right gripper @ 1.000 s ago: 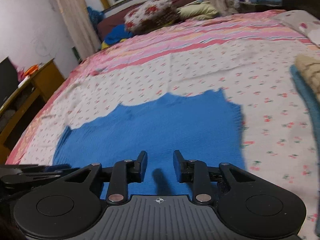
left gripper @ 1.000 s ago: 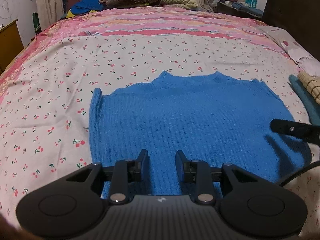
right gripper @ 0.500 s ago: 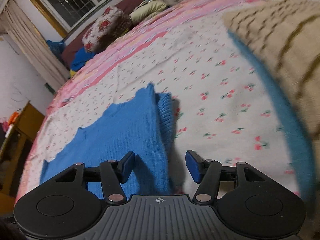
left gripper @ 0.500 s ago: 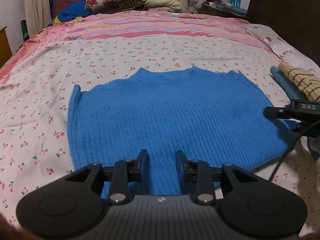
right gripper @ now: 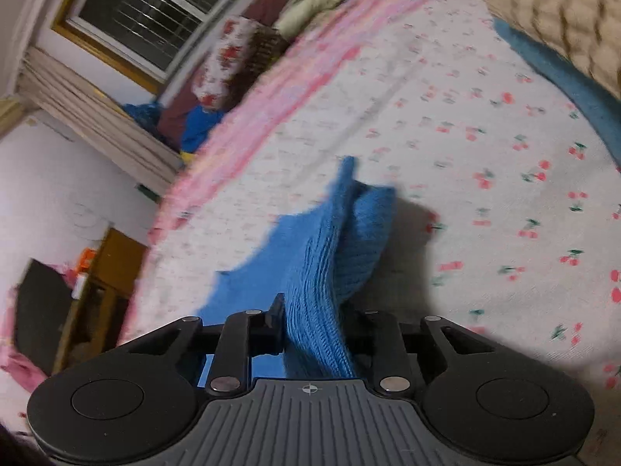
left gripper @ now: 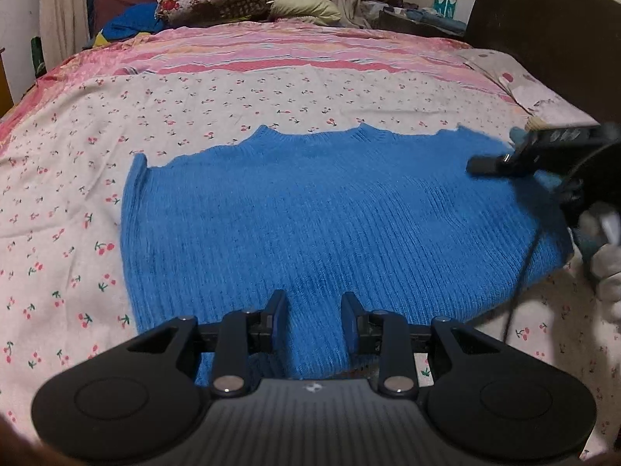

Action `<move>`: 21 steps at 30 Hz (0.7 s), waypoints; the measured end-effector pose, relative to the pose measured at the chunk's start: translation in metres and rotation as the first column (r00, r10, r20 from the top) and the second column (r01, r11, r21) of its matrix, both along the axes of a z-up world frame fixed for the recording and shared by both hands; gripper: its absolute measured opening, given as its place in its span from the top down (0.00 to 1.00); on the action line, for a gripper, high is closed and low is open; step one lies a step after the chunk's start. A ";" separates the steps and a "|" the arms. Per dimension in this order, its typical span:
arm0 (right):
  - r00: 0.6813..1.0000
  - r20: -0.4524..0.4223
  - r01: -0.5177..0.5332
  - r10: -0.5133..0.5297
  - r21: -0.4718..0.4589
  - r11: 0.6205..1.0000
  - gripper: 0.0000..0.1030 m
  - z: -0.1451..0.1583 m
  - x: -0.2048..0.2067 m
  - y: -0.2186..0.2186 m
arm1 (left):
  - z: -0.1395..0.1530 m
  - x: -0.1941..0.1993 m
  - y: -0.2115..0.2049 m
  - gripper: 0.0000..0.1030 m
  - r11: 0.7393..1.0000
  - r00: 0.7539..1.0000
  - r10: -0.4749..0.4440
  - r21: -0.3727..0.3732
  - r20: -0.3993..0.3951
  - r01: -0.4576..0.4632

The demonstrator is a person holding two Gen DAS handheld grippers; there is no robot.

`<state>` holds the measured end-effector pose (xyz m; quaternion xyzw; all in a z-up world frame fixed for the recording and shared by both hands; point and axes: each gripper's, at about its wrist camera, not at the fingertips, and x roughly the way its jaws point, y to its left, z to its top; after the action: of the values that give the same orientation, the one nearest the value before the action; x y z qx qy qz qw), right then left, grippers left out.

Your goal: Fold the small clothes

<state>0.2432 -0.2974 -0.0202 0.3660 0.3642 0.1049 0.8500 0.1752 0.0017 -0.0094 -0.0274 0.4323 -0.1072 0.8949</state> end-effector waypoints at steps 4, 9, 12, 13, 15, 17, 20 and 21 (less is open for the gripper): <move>0.998 0.043 -0.047 0.046 0.013 0.999 0.78 0.037 0.002 0.027 | 0.004 -0.004 0.010 0.64 1.000 1.000 0.013 -0.028 0.012 -0.013; 0.982 0.087 -0.160 0.166 -0.065 0.985 0.78 0.077 0.012 0.094 | 0.013 -0.017 0.033 0.64 0.998 0.999 0.040 -0.053 0.034 -0.038; 0.962 0.092 -0.232 0.257 -0.221 0.947 0.78 0.087 0.018 0.145 | 0.017 -0.027 0.052 0.64 0.996 0.997 0.065 -0.067 0.046 -0.062; 0.956 0.080 -0.253 0.281 -0.254 0.934 0.78 0.086 0.019 0.160 | 0.017 -0.031 0.060 0.64 0.995 0.996 0.075 -0.070 0.046 -0.072; 0.946 0.051 -0.291 0.321 -0.304 0.907 0.78 0.080 0.022 0.187 | 0.017 -0.038 0.071 0.64 0.993 0.995 0.091 -0.078 0.043 -0.088; 0.936 0.023 -0.324 0.351 -0.333 0.886 0.77 0.071 0.022 0.210 | 0.016 -0.047 0.084 0.64 0.991 0.993 0.110 -0.086 0.038 -0.107; 0.926 -0.021 -0.357 0.377 -0.377 0.855 0.76 0.058 0.024 0.241 | 0.012 -0.060 0.098 0.64 0.987 0.991 0.131 -0.101 0.027 -0.128; 0.922 -0.031 -0.368 0.386 -0.383 0.847 0.75 0.054 0.022 0.247 | 0.012 -0.064 0.101 0.64 0.985 0.990 0.137 -0.106 0.024 -0.134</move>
<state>0.2647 -0.0504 0.0337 0.1123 0.4221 0.2051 0.8759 0.1116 0.1025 0.0021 -0.1018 0.4094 -0.0691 0.9040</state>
